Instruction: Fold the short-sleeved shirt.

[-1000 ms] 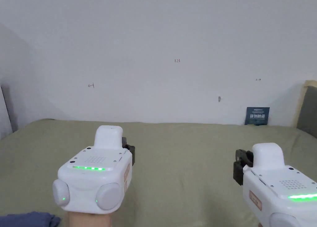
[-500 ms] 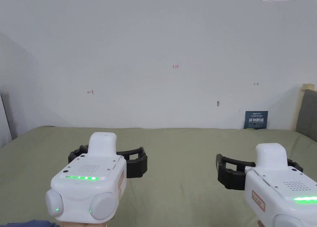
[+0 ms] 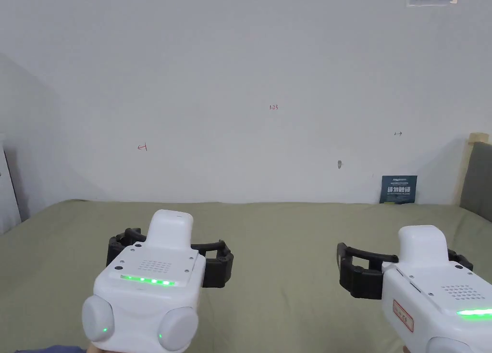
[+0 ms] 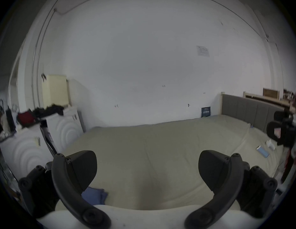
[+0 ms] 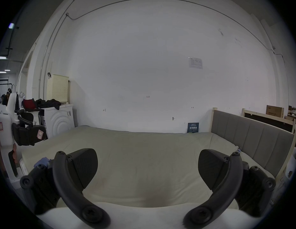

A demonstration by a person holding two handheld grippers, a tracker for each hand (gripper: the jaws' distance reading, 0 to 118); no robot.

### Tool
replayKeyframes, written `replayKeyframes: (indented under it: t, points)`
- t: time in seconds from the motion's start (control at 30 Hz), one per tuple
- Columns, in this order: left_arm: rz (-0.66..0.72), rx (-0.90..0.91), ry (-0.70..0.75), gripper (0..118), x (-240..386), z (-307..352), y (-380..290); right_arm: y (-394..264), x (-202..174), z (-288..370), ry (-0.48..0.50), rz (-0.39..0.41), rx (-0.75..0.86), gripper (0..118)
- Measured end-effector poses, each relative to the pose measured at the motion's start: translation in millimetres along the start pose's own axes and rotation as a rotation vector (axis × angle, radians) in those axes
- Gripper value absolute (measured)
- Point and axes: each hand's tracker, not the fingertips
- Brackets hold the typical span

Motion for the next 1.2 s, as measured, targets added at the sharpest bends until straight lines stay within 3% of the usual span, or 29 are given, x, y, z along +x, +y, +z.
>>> replayKeyframes:
  t: [0.17, 0.43, 0.5, 0.6, 0.7, 0.93, 1.2]
  points:
    - [0.133, -0.033, -0.072, 118, -14, -2, 4, -3, -2, 1, 0.005, 0.005, -0.012, 118]
    - [0.136, -0.036, -0.038, 118, -17, -1, 8, -3, -1, 4, 0.008, 0.008, -0.01, 118]
    - [0.083, -0.068, 0.018, 118, -14, -2, 7, -4, 2, 7, 0.013, 0.002, -0.011, 118]
    - [0.06, -0.046, -0.038, 118, -17, -2, 5, -6, 4, 7, 0.011, 0.0, -0.017, 118]
    - [0.164, -0.072, -0.102, 118, -23, 2, 9, -8, 7, 7, 0.011, -0.005, -0.017, 118]
    - [0.093, -0.03, 0.005, 118, -19, 3, 10, -8, 10, 7, 0.006, -0.001, -0.021, 118]
    - [0.101, -0.036, -0.012, 118, -23, 6, 9, -8, 12, 7, -0.003, -0.004, -0.024, 118]
